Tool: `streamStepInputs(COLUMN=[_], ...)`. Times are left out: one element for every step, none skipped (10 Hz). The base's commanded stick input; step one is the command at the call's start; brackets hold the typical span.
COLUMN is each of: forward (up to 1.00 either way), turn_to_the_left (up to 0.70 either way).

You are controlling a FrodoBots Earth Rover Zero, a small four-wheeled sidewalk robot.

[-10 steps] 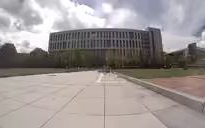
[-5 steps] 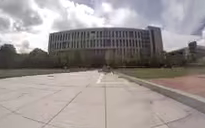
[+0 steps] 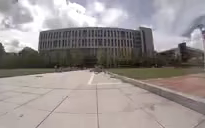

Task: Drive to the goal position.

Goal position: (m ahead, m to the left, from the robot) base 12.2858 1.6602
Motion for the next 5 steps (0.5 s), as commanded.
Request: streamStepInputs(forward=[0.7, 0.7, 0.7, 0.7, 0.7], turn_to_the_left=[0.0, 0.0, 0.0, 0.0, 0.07])
